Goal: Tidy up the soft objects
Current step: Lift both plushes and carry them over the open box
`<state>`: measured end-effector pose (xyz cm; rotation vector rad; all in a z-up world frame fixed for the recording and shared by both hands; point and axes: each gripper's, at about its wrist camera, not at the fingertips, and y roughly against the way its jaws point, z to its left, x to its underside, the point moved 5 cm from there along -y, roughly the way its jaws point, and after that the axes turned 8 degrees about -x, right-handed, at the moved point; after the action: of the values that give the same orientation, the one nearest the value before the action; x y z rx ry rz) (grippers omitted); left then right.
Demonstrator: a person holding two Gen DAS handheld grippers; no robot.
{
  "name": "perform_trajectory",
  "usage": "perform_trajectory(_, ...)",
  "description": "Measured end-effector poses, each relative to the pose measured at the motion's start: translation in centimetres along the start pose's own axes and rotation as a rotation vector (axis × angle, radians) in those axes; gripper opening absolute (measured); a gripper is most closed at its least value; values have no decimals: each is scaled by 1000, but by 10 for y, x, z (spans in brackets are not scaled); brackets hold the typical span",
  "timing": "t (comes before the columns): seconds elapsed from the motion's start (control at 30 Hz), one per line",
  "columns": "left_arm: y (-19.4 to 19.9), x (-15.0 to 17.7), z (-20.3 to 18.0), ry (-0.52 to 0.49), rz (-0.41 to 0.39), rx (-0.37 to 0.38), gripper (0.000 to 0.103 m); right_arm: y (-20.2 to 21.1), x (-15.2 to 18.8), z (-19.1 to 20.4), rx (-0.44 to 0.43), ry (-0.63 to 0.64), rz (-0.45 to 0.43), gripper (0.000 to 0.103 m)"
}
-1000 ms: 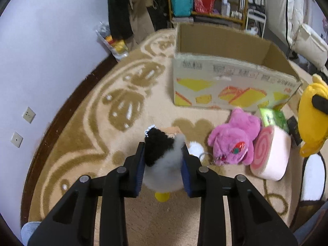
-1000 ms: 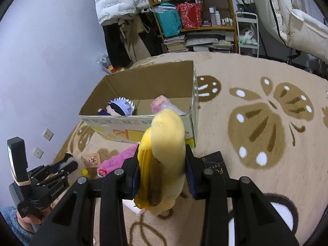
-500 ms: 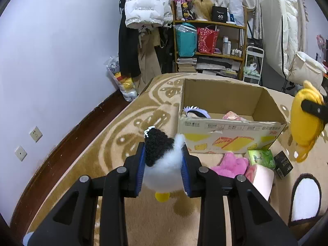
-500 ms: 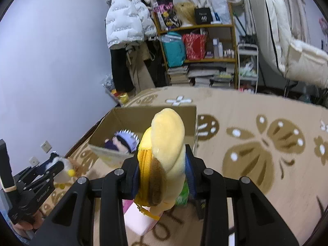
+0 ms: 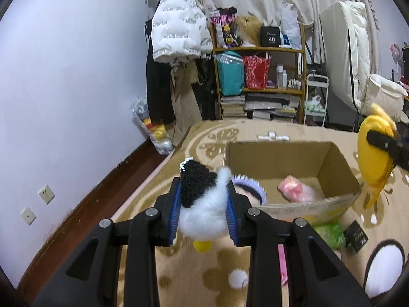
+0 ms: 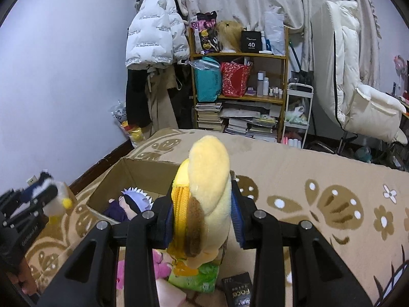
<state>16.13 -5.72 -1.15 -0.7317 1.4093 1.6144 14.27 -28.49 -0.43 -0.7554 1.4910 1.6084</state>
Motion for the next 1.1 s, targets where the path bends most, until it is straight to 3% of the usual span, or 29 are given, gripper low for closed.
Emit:
perform_trajectory(0.27,-22,-32,-21,-47,-61,11,30,-26,-6,-3,14,24,13,39)
perform_trajectory(0.53,-46,-44,-46,-72,-65,48,30,-46,-6,-2,6,59,27,39)
perform_trajectory(0.8,-68,-25,-74,-133,18,136,30,-69,2,-4,-11,53,54,40)
perform_trajectory(1.1,-87,0,-97,-176,105,172,31,-89,21,-13,-49,-4,119,42)
